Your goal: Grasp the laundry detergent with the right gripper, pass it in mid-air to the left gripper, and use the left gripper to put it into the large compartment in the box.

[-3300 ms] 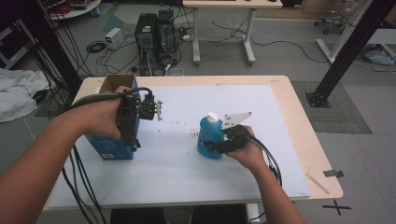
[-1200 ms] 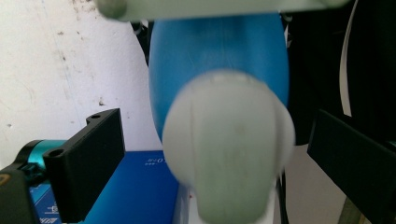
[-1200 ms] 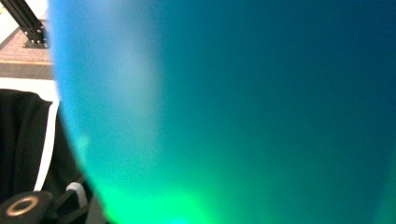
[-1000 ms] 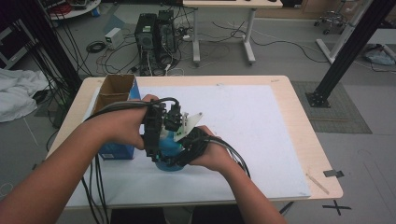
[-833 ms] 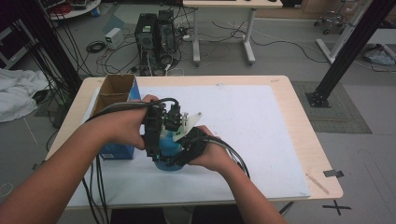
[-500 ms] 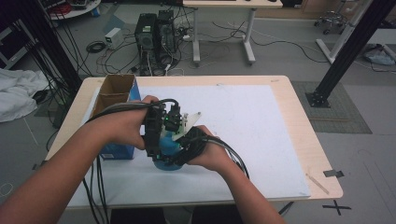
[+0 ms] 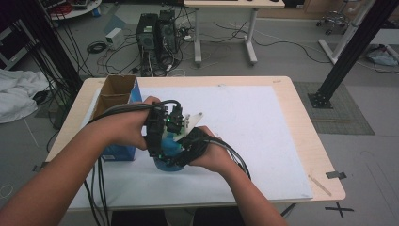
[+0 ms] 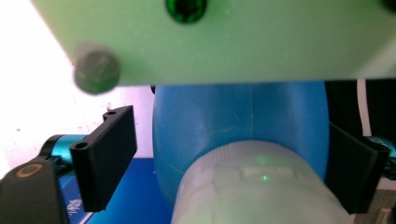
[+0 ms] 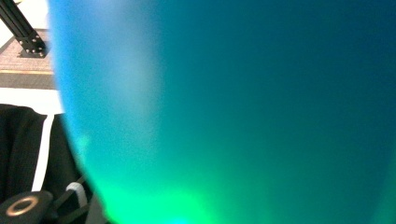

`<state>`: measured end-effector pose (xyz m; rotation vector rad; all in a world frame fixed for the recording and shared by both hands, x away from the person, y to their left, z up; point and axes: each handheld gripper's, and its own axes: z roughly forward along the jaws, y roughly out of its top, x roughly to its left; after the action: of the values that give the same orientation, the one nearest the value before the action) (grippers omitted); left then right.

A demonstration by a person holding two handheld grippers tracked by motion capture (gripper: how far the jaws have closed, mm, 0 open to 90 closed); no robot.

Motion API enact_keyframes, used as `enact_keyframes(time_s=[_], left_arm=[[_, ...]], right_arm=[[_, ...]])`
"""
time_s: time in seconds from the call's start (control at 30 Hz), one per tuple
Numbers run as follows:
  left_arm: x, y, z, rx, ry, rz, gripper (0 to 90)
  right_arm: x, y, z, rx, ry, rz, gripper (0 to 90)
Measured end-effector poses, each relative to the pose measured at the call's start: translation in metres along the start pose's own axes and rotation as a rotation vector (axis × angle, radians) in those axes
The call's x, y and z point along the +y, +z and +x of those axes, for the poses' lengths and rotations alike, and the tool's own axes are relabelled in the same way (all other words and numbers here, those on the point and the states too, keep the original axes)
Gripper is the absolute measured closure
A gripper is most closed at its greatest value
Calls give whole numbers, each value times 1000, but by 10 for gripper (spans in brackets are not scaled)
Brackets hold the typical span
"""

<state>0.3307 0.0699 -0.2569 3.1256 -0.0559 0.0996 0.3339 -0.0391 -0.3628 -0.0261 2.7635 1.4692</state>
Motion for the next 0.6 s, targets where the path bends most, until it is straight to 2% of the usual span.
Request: enact_keyframes(time_s=[0.6], left_arm=[[0,-1,-1,-6,1,0,227]], right_arm=[[0,0,0,0,3,-2,462]])
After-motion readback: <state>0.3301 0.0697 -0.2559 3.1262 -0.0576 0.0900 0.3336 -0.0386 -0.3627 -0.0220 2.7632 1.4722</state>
